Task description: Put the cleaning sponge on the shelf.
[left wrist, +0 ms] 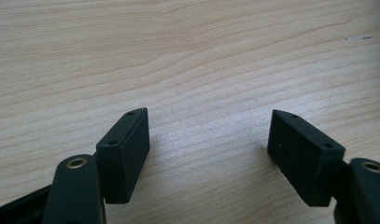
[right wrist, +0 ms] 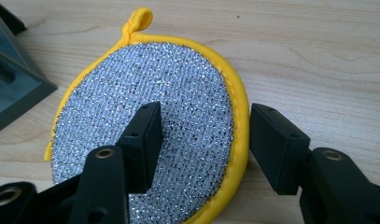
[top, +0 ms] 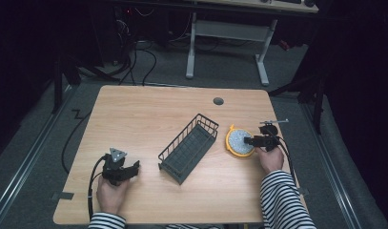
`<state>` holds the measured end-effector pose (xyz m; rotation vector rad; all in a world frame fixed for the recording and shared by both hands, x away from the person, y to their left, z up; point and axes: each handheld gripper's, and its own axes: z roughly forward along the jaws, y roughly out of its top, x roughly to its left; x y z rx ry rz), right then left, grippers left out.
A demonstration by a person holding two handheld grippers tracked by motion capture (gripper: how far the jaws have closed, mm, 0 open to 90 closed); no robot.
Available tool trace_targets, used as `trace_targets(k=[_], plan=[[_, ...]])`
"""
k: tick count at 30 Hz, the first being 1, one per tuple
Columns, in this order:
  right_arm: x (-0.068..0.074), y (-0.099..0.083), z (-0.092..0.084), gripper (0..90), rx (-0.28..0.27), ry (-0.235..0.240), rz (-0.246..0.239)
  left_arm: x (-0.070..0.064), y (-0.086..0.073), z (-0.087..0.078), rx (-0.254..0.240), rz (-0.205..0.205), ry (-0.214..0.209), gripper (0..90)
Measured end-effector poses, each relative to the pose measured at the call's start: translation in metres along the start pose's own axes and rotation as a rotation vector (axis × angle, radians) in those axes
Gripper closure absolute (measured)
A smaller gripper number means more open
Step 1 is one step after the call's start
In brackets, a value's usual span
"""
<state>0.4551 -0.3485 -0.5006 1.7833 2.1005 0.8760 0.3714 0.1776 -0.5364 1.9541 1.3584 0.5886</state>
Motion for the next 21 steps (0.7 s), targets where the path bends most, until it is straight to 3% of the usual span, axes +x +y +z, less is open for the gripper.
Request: trace_targets(k=[10,14,21], plan=[[-0.0070,0.0006,0.0038,62.4,0.029,0.066,0.021,-0.0001,0.0000,0.0000,0.000,0.000,0.001,30.3],[-0.0052,0.0004,0.0027,75.5,0.032,0.108,0.016,-0.0003,0.0000,0.0000,0.000,-0.001,0.002,30.3],[-0.0009,0.0008,-0.0004,78.9,0.021,0.114,-0.008,-0.0002,0.0000,0.0000,0.000,-0.001,0.002,30.4]])
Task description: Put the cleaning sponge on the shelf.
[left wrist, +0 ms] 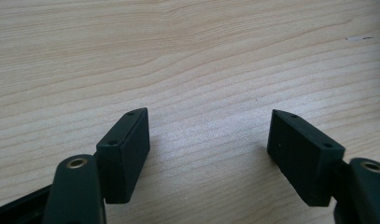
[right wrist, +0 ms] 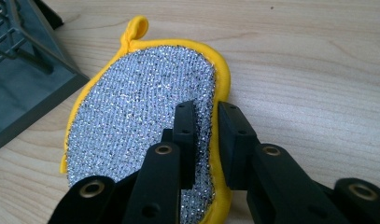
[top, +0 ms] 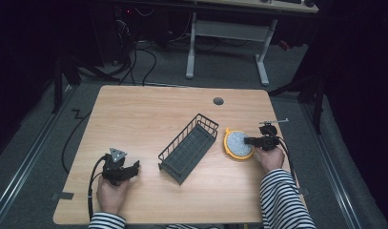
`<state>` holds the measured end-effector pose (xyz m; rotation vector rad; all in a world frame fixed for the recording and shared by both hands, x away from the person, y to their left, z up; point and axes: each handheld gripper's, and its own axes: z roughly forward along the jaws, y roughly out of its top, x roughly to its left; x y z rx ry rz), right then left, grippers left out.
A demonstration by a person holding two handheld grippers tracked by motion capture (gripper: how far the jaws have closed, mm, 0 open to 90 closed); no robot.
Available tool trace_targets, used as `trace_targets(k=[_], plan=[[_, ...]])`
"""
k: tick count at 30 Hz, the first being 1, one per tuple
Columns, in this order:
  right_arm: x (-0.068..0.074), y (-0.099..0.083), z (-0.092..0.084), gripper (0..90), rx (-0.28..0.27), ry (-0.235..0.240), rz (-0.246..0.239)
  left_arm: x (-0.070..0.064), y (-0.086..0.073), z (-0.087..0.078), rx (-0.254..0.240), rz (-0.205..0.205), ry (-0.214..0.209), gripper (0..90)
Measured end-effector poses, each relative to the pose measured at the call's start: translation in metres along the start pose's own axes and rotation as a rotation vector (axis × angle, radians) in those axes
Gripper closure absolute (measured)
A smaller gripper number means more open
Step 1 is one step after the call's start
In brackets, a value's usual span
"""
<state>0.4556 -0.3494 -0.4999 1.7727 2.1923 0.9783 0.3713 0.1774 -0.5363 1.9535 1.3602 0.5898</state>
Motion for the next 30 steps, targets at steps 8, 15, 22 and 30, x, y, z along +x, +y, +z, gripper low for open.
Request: trace_targets(k=[8,15,22,30], plan=[[0.009,0.003,-0.017,79.3,-0.048,-0.012,-0.066,0.000,0.000,0.000,0.000,-0.001,-0.001,30.4],[0.011,0.004,-0.038,79.4,-0.106,0.009,-0.086,0.000,0.000,0.000,0.000,-0.001,-0.001,30.5],[0.029,0.016,-0.060,79.4,-0.144,0.016,-0.176,0.000,0.000,0.000,-0.001,-0.002,-0.002,30.8],[0.054,0.034,-0.082,79.4,-0.203,0.058,-0.253,0.000,0.000,0.000,-0.001,-0.001,0.000,30.8]])
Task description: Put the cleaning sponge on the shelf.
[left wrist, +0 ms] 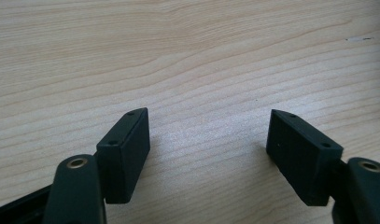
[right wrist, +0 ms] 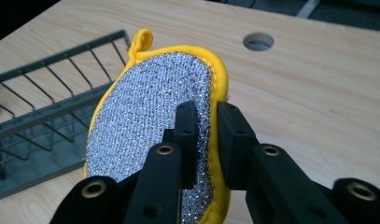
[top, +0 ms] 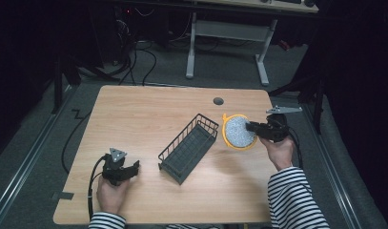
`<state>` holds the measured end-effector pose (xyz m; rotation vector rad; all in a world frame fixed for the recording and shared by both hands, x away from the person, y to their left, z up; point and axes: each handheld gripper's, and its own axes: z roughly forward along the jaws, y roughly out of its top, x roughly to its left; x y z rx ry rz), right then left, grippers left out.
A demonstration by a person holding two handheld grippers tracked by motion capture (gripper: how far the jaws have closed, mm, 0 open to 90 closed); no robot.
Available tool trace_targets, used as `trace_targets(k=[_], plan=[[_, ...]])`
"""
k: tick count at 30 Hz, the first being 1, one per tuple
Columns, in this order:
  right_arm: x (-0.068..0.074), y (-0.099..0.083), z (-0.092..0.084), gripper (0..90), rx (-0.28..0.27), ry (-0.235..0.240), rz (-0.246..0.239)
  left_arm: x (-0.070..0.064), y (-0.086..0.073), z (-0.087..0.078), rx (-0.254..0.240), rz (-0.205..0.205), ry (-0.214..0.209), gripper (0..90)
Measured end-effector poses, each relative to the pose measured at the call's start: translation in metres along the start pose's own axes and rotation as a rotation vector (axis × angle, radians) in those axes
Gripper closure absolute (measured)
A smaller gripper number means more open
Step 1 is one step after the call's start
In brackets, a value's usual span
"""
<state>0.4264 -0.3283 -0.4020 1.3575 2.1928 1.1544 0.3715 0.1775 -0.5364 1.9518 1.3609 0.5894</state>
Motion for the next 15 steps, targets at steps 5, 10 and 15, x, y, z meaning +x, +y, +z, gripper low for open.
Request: trace_targets(k=[5,10,15], plan=[[0.012,0.013,-0.002,79.4,-0.018,0.029,-0.032,0.000,0.000,0.000,0.000,0.000,0.000,30.8],[0.024,0.026,0.001,79.4,-0.039,0.070,-0.056,0.000,0.000,0.000,0.000,0.000,0.001,30.8],[0.038,0.039,0.010,79.3,-0.046,0.106,-0.082,0.000,0.000,0.000,0.000,-0.001,0.001,30.7]])
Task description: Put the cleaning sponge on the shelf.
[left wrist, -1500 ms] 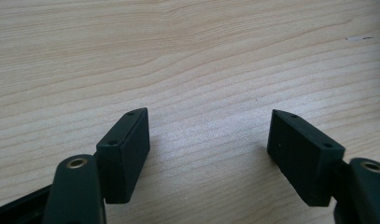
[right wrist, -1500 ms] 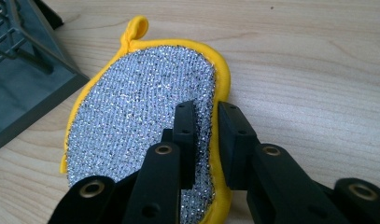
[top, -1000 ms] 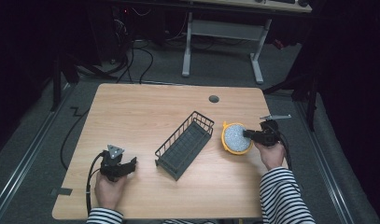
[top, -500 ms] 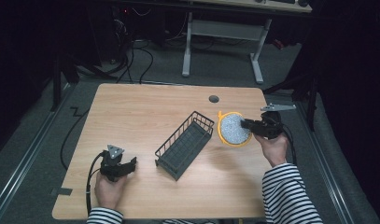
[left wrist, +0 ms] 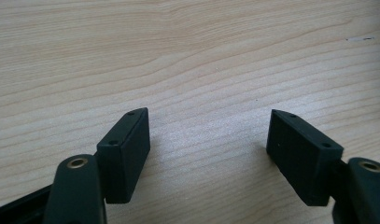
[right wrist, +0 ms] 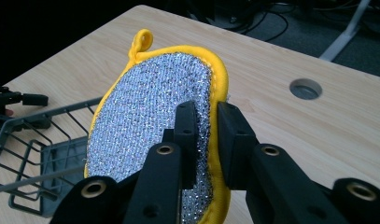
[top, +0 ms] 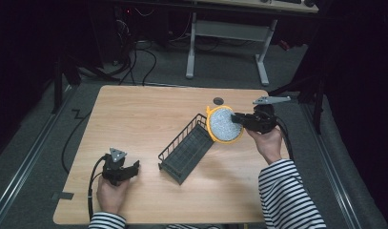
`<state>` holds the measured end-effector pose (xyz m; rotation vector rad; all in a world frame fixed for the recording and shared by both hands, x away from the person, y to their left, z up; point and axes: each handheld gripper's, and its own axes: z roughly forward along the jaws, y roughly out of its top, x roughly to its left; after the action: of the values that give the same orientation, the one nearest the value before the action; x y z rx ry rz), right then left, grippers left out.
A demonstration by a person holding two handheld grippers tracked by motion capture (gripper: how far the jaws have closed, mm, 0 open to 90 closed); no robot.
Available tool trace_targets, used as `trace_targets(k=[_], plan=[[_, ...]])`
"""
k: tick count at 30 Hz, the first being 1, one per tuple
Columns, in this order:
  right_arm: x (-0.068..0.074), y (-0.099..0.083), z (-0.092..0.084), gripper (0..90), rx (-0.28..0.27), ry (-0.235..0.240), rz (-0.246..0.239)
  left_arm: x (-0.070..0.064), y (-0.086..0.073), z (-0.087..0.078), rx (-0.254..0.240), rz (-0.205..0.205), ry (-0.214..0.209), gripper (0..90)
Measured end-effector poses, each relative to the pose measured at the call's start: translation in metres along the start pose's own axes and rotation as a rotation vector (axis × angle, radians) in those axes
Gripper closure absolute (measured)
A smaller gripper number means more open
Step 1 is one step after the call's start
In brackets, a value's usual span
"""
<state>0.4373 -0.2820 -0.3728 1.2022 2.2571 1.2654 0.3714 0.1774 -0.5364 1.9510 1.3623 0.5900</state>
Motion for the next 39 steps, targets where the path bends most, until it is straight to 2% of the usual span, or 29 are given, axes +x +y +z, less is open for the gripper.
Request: trace_targets(k=[7,12,13,15,25,31,33,39], plan=[[0.019,0.016,0.023,79.3,0.003,0.058,-0.032,0.000,0.000,0.000,0.000,0.000,0.000,30.7],[0.027,0.022,0.034,79.2,0.003,0.076,-0.049,0.000,0.000,0.000,0.000,0.000,0.000,30.7],[0.033,0.025,0.042,79.2,0.014,0.083,-0.056,0.000,0.000,0.000,0.000,0.000,0.000,30.8],[0.034,0.026,0.045,79.1,0.015,0.088,-0.059,0.000,0.000,0.000,0.000,-0.001,0.000,30.7],[0.052,0.027,0.087,78.9,0.056,0.160,-0.056,0.000,0.000,0.000,-0.002,-0.004,-0.003,30.5],[0.054,0.026,0.097,78.7,0.068,0.170,-0.055,0.001,0.000,0.000,-0.003,-0.006,-0.004,30.4],[0.054,0.023,0.103,78.4,0.090,0.172,-0.063,0.001,0.000,0.000,-0.003,-0.006,-0.005,30.5],[0.050,0.017,0.107,77.2,0.106,0.180,-0.056,0.001,0.000,0.000,-0.002,-0.006,-0.005,30.4]])
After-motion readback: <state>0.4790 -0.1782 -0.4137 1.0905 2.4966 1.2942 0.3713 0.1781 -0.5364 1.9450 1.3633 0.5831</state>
